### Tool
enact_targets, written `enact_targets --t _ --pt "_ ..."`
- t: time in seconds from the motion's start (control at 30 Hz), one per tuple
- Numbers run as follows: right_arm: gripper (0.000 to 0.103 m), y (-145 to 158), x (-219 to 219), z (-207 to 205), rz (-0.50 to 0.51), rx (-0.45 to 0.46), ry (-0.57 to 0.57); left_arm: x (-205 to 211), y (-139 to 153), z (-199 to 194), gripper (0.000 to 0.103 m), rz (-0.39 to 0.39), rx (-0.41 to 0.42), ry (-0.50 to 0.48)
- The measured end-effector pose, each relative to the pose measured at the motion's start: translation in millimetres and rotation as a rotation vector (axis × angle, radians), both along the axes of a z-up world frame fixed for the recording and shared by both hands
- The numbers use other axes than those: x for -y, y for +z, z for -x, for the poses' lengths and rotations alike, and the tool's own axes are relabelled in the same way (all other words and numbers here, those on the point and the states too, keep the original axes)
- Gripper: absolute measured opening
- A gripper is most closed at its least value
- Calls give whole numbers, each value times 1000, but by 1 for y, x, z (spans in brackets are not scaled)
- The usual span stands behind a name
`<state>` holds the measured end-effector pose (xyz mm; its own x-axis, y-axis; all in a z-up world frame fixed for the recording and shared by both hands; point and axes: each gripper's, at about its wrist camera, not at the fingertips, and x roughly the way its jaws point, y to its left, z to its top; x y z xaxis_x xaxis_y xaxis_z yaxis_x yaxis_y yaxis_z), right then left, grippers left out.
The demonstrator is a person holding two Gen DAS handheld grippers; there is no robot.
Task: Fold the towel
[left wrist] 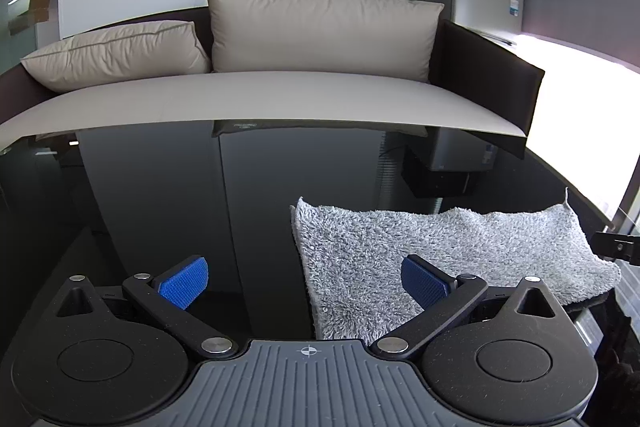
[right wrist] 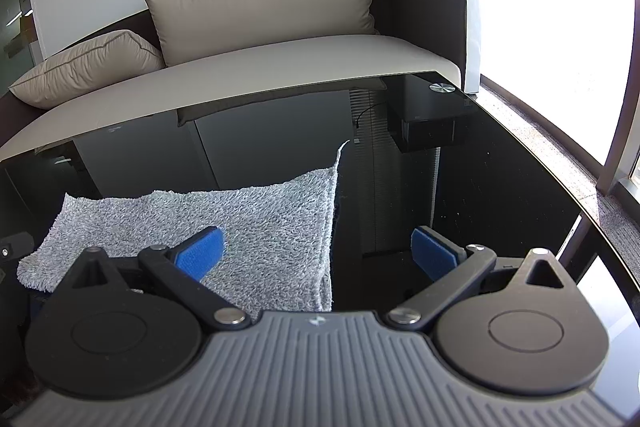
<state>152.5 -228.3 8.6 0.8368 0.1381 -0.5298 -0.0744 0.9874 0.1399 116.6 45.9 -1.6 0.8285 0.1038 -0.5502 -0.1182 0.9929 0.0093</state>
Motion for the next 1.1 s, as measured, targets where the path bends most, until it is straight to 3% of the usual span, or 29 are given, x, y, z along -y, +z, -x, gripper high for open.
enact_targets --t 0.77,1.03,1.1 --pt "102 -5 5 25 -64 -39 -44 2 -3 23 102 29 -19 -22" --pt "102 -4 7 28 -70 -41 -49 5 -8 25 96 70 -46 -45" --pt "102 -4 8 29 -73 -42 -51 4 -9 25 90 80 -52 -50"
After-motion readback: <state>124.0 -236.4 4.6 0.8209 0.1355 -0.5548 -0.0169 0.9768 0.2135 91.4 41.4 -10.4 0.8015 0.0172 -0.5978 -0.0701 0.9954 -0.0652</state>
